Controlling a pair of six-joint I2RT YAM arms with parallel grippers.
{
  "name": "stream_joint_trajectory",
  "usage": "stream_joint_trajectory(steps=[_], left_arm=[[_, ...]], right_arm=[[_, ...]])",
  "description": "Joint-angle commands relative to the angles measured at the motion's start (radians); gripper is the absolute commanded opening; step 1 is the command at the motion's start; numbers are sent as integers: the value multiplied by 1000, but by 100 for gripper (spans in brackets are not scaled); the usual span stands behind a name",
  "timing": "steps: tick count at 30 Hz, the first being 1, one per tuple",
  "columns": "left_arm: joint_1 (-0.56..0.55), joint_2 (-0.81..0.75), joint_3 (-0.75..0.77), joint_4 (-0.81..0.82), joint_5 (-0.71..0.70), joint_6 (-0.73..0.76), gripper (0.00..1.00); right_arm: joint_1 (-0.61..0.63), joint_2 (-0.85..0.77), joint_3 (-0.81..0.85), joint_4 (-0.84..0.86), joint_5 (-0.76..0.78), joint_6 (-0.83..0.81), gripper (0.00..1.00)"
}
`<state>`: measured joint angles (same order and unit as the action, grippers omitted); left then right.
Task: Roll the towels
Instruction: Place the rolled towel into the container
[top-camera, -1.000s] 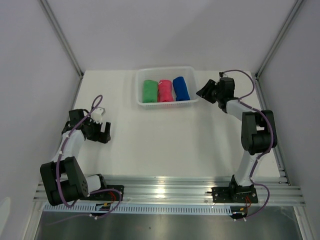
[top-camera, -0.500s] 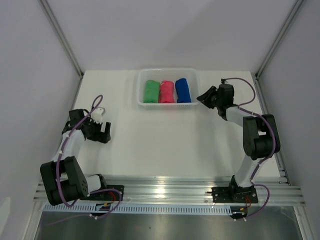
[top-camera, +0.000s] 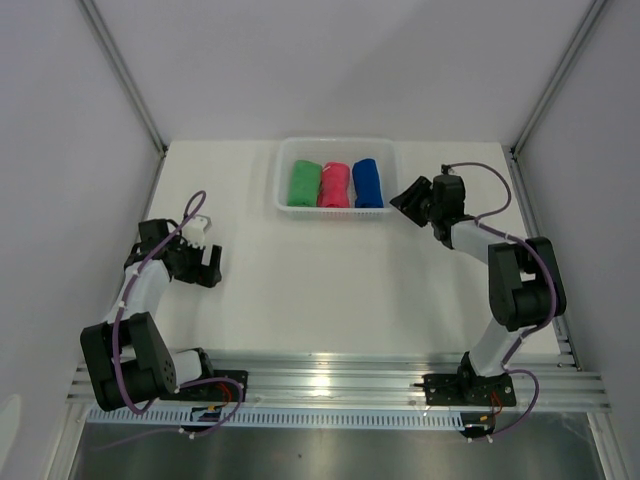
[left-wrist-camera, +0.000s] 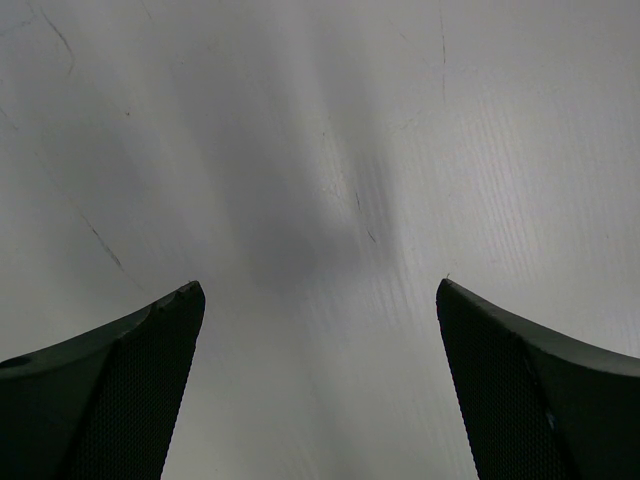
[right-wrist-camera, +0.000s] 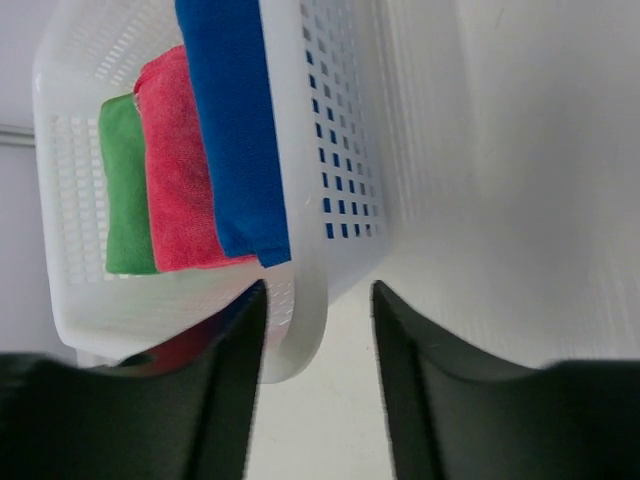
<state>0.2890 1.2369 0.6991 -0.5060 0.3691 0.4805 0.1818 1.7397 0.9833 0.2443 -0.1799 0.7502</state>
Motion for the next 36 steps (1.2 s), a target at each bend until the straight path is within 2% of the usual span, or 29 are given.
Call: stream_joint_trajectory(steps=[1, 3, 4, 6, 7, 8, 12, 15, 21, 27, 36], left_arm=[[13, -10, -9, 15, 8, 23, 100], [13, -10, -10, 17, 10, 23, 99], [13, -7, -7, 15, 10, 26, 100], [13, -5, -4, 12, 10, 23, 100], [13, -7, -4, 15, 10, 23, 100], [13, -10, -6, 17, 10, 21, 100], [13, -13, -9, 26, 10, 13, 100], [13, -10, -6, 32, 10, 6, 99], [15, -16, -4, 37, 4, -3, 99], [15, -22, -7, 34, -2, 0, 99], [15, -25, -9, 27, -1, 3, 99]], right_arm=[[-19, -74, 63, -41, 43, -61, 56], [-21, -106, 129, -120, 60, -156, 64], [-22, -117, 202, -207, 77, -185, 71], [-39, -155, 254, -282, 77, -257, 77], [-50, -172, 282, -330, 77, -278, 92], [-80, -189, 288, -351, 77, -296, 99], [-172, -285, 258, -459, 138, -386, 99], [-279, -342, 171, -470, 157, -428, 99], [-387, -400, 14, -479, 180, -477, 99], [-400, -450, -115, -435, 207, -525, 99], [-404, -511, -213, -372, 192, -551, 99]])
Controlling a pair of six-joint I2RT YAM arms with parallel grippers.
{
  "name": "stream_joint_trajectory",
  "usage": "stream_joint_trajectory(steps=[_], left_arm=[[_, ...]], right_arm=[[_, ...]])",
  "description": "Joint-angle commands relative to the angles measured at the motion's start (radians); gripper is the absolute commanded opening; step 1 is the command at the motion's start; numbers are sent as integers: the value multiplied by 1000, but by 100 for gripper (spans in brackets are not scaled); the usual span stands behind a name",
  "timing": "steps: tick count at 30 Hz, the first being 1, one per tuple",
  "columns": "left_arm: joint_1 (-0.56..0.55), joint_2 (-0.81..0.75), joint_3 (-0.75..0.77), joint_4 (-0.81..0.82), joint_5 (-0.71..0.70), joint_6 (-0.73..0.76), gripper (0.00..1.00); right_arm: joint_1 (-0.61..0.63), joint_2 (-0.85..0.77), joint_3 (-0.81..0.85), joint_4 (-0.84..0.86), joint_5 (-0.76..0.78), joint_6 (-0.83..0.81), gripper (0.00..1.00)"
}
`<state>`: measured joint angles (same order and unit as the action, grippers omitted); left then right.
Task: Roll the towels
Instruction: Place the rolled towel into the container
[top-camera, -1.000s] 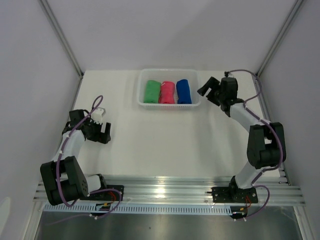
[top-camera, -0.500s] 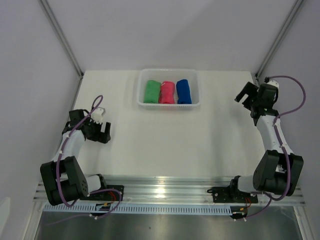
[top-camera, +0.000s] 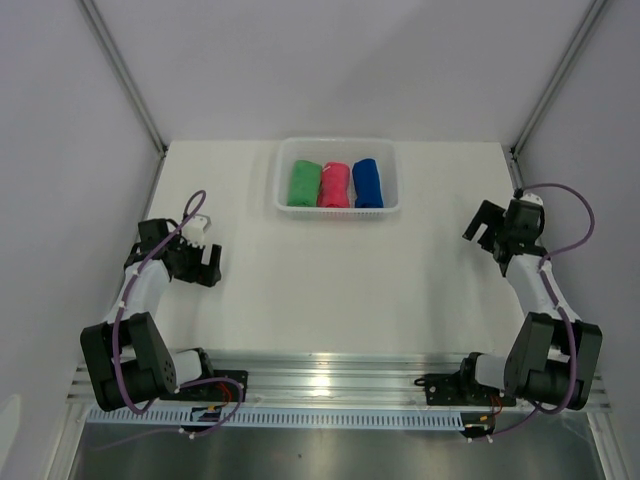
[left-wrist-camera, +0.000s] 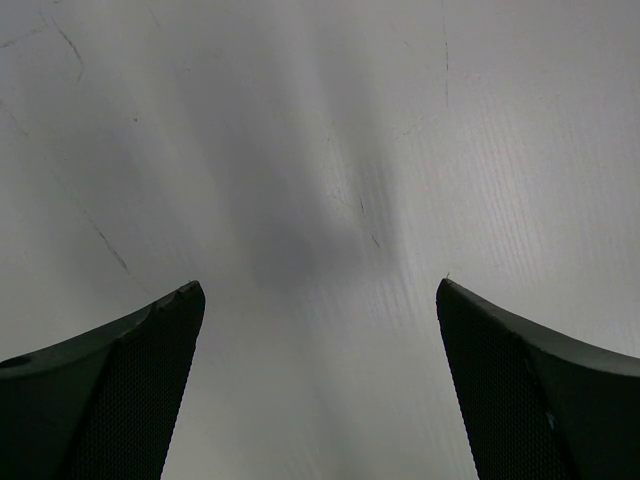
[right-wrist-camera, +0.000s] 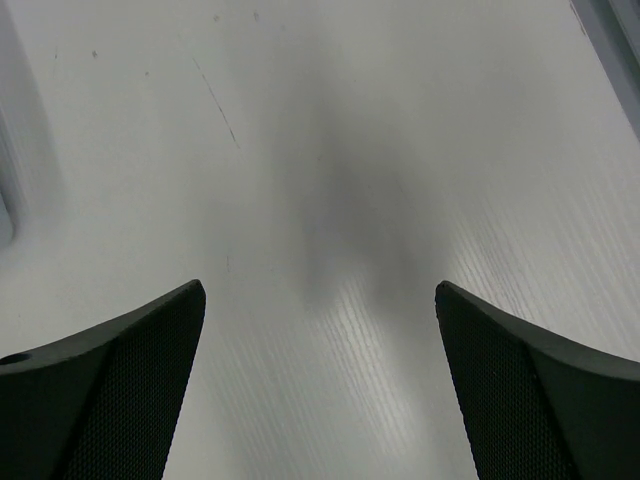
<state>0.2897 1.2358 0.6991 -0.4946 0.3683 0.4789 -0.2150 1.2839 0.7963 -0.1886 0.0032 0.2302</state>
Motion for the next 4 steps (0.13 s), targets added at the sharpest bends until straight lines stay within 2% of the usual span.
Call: stream_joint_trajectory(steps=[1, 4], left_arm=[[14, -25, -12, 14, 0, 3, 100], [14, -27, -10, 14, 0, 6, 99]], right_arm=[[-6, -64, -37, 67, 9, -34, 100], [-6, -98, -72, 92, 20, -46, 99]])
